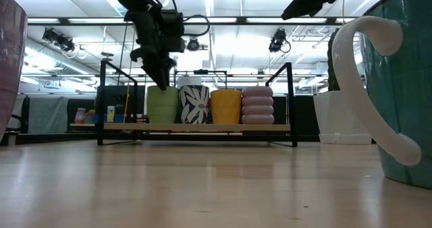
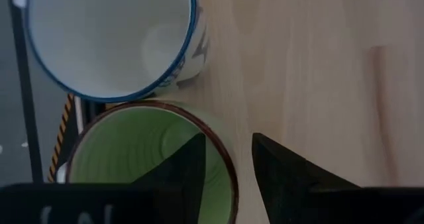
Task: Place coffee mugs
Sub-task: Put the green mug on the shelf, then put the purple mug on the shelf aligned with the green mug
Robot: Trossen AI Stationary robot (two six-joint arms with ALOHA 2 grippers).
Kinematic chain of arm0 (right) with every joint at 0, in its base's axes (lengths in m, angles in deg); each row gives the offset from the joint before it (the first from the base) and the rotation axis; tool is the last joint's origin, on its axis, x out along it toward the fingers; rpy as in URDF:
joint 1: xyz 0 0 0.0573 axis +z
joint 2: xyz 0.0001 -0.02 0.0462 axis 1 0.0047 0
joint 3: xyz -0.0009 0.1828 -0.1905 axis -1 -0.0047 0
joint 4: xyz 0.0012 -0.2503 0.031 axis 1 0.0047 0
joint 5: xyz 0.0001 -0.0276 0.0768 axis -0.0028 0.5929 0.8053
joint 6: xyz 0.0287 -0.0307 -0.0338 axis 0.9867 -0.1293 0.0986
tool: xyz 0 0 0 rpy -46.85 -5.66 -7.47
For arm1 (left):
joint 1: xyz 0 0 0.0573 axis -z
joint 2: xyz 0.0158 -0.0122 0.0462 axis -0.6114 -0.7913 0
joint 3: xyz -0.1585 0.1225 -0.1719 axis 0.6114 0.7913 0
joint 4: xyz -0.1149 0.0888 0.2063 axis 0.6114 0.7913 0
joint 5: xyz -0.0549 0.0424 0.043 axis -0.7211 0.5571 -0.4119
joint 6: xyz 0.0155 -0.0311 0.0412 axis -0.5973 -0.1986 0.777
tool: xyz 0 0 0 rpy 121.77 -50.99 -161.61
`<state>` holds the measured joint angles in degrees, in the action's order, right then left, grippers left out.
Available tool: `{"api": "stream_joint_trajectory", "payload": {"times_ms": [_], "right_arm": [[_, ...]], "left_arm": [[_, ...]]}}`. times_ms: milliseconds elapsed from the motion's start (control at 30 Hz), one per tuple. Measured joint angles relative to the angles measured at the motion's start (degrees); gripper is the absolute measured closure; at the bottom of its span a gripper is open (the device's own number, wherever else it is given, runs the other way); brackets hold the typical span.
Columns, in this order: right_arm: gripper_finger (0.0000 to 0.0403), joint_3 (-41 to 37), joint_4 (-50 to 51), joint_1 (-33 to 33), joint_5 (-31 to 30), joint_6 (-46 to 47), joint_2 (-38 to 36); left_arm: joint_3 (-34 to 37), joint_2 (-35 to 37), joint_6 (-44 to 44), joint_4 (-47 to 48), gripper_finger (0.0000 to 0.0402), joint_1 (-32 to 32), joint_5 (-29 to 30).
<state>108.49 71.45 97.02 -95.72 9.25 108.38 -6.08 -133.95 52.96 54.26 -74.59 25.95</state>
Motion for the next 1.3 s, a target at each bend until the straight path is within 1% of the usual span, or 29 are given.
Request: {"api": "stream_joint_trajectory", "payload": {"times_ms": [133, 200, 367, 433, 500, 567, 733, 800, 900, 967, 1067, 1300], "right_arm": [[0.0296, 0.0, -0.03, 0.0, 0.0, -0.56, 0.0], [0.0296, 0.0, -0.01, 0.0, 0.03, -0.94, 0.0], [0.0296, 0.0, -0.12, 0.0, 0.01, -1.93, 0.0], [0.0296, 0.0, -0.14, -0.01, 0.03, -2.46, 0.0], [0.0296, 0.0, -0.18, 0.0, 0.03, -2.66, 0.0], [0.0296, 0.0, -0.24, 0.0, 0.2, -2.68, 0.0], [0.0296, 0.0, -0.47, 0.0, 0.35, -2.65, 0.0], [0.0296, 0.0, -0.46, 0.0, 0.36, -2.67, 0.0], [0.0296, 0.0, -0.46, 0.0, 0.38, -3.02, 0.0], [0.0296, 0.0, -0.46, 0.0, 0.38, -3.1, 0.0], [0.0296, 0.0, -0.46, 0.0, 0.4, -3.41, 0.0], [0.0296, 0.0, -1.01, 0.02, 0.57, -4.81, 0.0]], "left_arm": [[0.0, 1.82, -2.86, 0.0, 0.0271, 0.17, 0.41], [0.0, 2.78, -3.65, 0.07, 0.0271, 0.4, 1.65], [-0.02, 5.8, -4.52, 0.04, 0.0271, 2.5, 9.11], [-0.09, 7.18, -6.39, 0.2, 0.0271, 3.9, 11.07], [-0.11, 8.27, -9.28, 1.28, 0.0271, 5.81, 11.27], [-0.13, 9.0, -12.92, 2.75, 0.0271, 8.2, 9.71], [-0.13, 9.17, -24.29, 8.63, 0.0271, 16.46, 0.25], [-0.13, 9.03, -29.67, 8.9, 0.0271, 20.45, -3.19], [-0.13, 8.98, -38.67, 8.82, 0.0271, 26.7, -7.34], [-0.13, 8.98, -44.61, 8.83, 0.0271, 31.26, -8.75], [-0.13, 8.98, -51.8, 8.72, 0.0271, 38.67, -7.75], [0.44, 8.93, -64.13, 8.13, 0.0271, 55.51, 5.59]]}}
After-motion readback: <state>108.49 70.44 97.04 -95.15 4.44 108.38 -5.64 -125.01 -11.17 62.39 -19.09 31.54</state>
